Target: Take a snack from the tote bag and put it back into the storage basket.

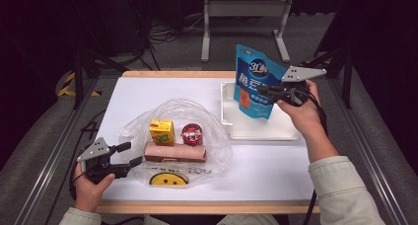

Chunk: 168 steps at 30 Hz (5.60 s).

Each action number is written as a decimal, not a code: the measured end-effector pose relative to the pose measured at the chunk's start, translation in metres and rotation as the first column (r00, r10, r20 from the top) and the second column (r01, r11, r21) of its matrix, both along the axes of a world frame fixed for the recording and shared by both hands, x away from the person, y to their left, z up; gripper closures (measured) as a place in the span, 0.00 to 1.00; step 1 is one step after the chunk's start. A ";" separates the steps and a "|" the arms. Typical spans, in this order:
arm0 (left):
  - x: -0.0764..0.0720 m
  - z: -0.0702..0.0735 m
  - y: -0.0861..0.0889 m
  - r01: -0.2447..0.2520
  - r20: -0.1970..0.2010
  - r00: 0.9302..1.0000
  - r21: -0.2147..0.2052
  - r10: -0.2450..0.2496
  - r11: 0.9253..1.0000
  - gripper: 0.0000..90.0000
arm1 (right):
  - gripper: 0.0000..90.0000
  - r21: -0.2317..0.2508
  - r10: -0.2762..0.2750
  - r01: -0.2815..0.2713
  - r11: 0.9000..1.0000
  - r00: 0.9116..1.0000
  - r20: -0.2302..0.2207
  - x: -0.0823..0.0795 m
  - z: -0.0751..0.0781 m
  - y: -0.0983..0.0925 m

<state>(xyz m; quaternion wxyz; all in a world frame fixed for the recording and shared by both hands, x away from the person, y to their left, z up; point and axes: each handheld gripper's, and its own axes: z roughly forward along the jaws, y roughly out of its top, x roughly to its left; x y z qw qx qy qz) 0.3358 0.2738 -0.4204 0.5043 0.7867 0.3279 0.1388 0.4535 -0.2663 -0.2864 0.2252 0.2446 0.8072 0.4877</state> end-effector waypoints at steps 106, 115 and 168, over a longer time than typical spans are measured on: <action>0.000 -0.001 0.000 -0.002 -0.004 1.000 -0.005 0.002 1.000 0.31 | 1.00 -0.076 -0.467 0.462 0.884 0.857 -0.218 0.045 -0.096 -0.035; 0.001 0.000 0.000 0.001 0.000 1.000 -0.004 -0.001 1.000 0.31 | 0.91 0.026 -0.404 0.418 0.908 0.891 -0.205 0.025 -0.071 -0.026; -0.003 0.002 0.003 0.004 0.004 1.000 -0.021 -0.004 1.000 0.32 | 0.40 0.127 0.130 -0.111 0.986 0.980 -0.153 -0.029 0.000 0.117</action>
